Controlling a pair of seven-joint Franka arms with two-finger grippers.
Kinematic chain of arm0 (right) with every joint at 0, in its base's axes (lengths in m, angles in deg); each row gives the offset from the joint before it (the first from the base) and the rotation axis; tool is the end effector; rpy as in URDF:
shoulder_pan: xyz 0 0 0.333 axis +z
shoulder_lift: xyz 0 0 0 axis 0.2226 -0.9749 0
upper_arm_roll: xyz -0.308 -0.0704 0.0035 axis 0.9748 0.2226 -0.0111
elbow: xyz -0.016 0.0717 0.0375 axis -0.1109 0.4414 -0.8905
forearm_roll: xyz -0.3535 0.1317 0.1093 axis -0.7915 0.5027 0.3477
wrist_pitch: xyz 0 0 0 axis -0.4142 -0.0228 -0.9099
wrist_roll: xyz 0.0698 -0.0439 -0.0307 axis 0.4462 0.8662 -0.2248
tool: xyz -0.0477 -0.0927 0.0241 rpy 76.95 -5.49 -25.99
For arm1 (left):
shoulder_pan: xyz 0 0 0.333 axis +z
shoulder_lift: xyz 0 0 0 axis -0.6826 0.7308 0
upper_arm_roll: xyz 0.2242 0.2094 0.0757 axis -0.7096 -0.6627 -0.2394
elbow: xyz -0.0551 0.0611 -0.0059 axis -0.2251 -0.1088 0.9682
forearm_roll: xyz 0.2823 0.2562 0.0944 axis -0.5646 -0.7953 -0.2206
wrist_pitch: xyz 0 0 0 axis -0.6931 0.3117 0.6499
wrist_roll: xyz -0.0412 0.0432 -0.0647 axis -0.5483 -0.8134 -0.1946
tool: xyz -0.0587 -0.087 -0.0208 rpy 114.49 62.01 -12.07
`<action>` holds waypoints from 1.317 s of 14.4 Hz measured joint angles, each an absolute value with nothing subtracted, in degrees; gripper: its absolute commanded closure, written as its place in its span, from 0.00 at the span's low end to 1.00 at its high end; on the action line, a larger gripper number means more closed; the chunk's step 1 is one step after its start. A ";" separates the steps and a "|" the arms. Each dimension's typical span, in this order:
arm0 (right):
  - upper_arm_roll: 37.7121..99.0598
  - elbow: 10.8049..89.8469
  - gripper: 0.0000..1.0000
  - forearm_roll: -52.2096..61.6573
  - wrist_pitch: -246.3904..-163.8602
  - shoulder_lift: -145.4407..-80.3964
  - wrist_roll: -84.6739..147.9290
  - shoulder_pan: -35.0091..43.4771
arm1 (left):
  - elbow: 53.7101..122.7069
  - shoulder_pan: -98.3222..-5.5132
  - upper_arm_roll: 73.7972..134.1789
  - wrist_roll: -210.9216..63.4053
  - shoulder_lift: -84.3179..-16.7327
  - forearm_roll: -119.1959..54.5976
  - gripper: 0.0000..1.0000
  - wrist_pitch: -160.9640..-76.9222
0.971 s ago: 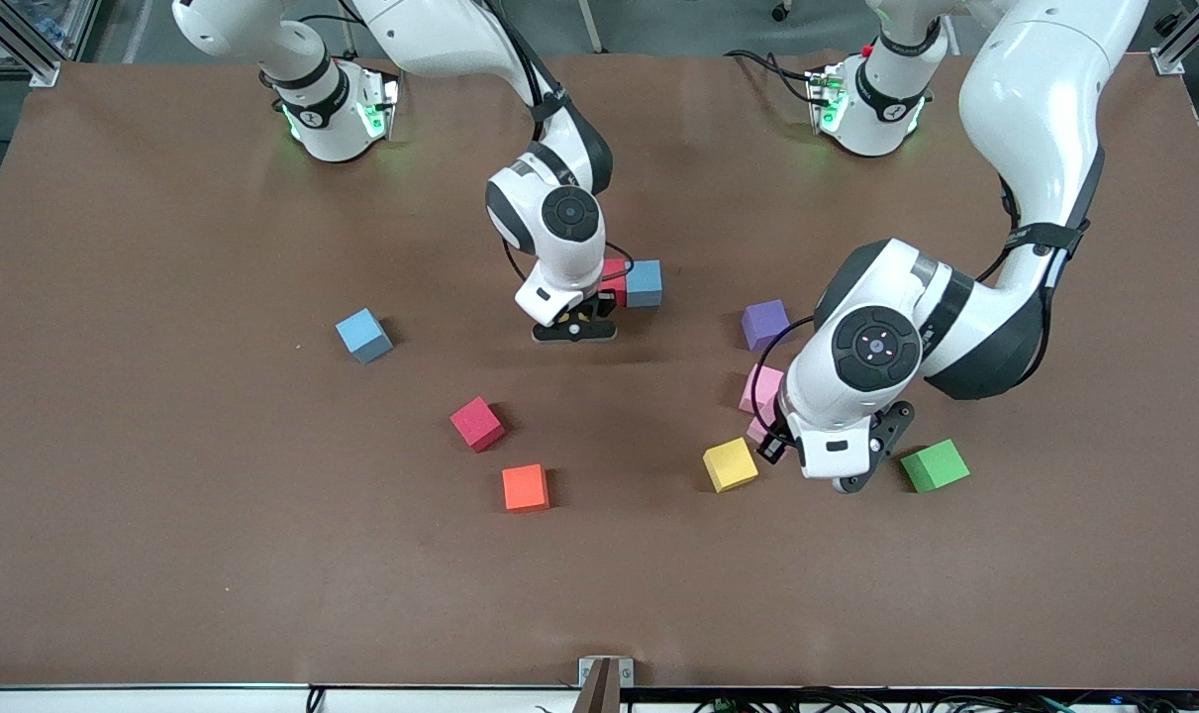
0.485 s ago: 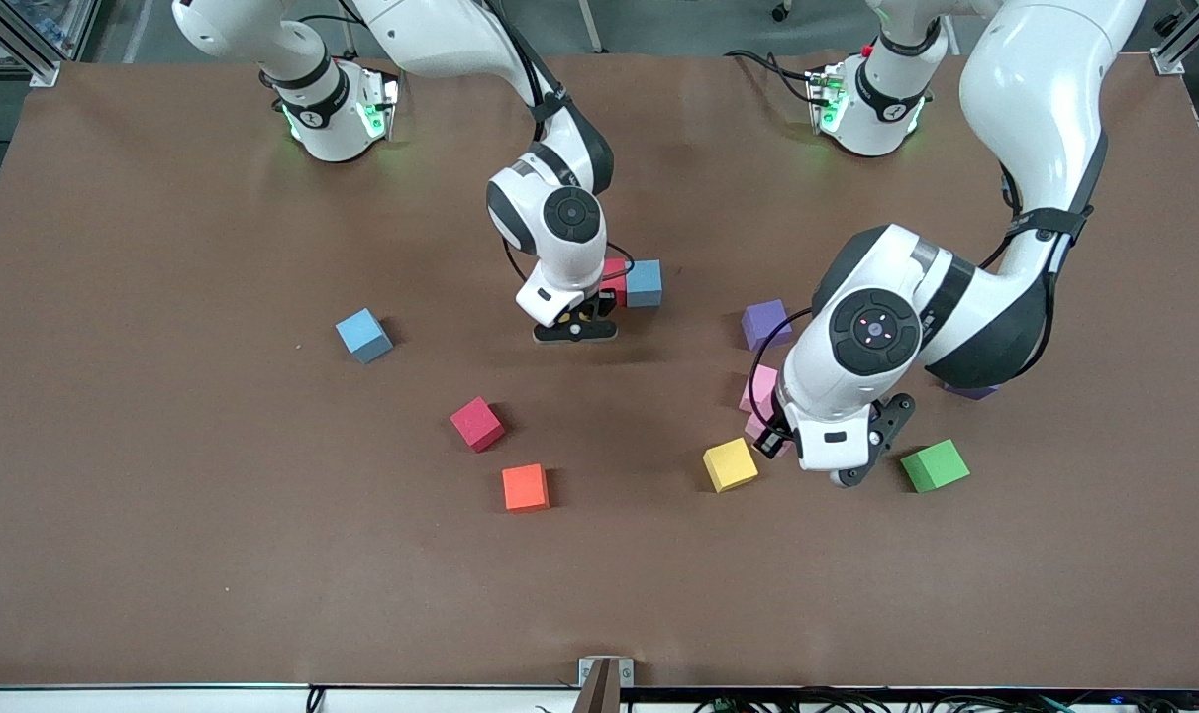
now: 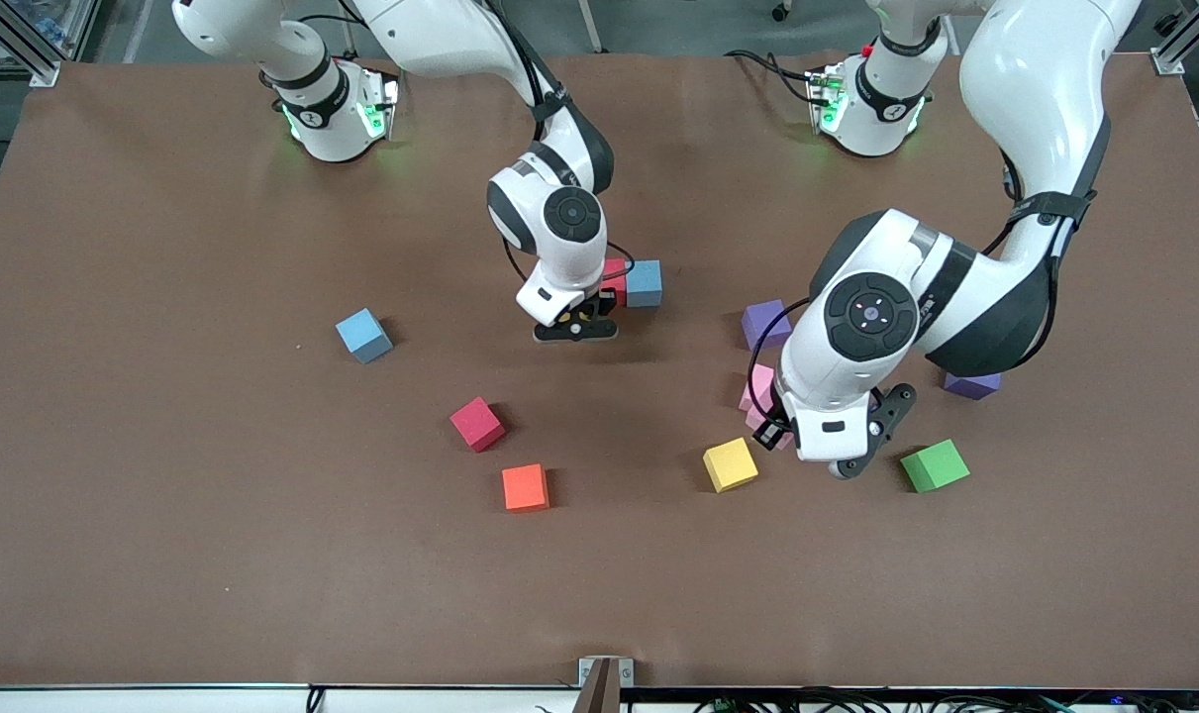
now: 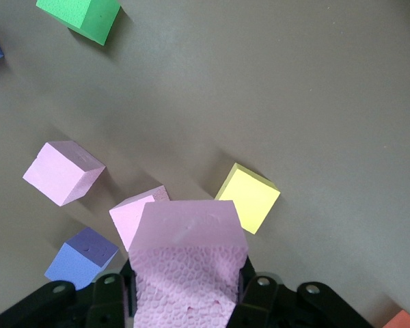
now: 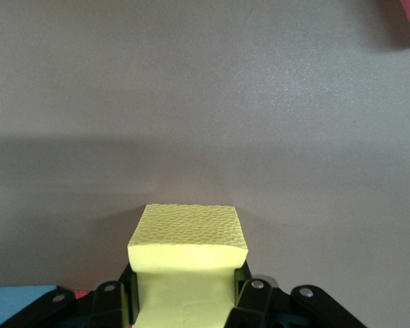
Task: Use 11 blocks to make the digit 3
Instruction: 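Release the yellow cube below the blue cube and lift the right gripper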
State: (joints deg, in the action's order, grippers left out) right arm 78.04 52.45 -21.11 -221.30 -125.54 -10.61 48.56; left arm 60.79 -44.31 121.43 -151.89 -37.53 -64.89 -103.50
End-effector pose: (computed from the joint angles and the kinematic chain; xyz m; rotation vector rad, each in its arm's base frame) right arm 0.4396 0.4855 0.2115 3.0818 0.1053 -0.0625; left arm 0.6508 -0.3066 0.4082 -2.8215 -1.2583 -0.0013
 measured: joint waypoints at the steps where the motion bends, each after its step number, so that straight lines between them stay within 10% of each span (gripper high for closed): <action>1: 78.04 52.44 0.97 -21.11 -221.27 -125.54 -10.61 48.58 | 60.79 -44.09 121.42 -151.88 -37.53 -64.89 0.85 -103.50; 12: 78.04 52.40 0.88 -21.11 -220.99 -125.54 -10.65 48.85 | 61.04 -43.73 121.27 -149.77 -37.54 -64.89 0.85 -101.54; 14: 78.06 52.40 0.09 -21.11 -220.99 -125.54 -10.63 48.85 | 61.09 -43.75 121.26 -149.58 -37.54 -64.89 0.85 -101.29; 19: 77.89 52.45 0.00 -21.11 -220.95 -126.46 -10.26 48.86 | 61.38 -43.88 121.16 -149.54 -37.24 -64.89 0.85 -101.15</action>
State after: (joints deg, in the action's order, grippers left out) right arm 77.89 52.45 -21.11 -220.95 -126.46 -10.26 48.86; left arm 61.38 -43.88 121.16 -149.54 -37.24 -64.89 -101.15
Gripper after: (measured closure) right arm 0.119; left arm 0.463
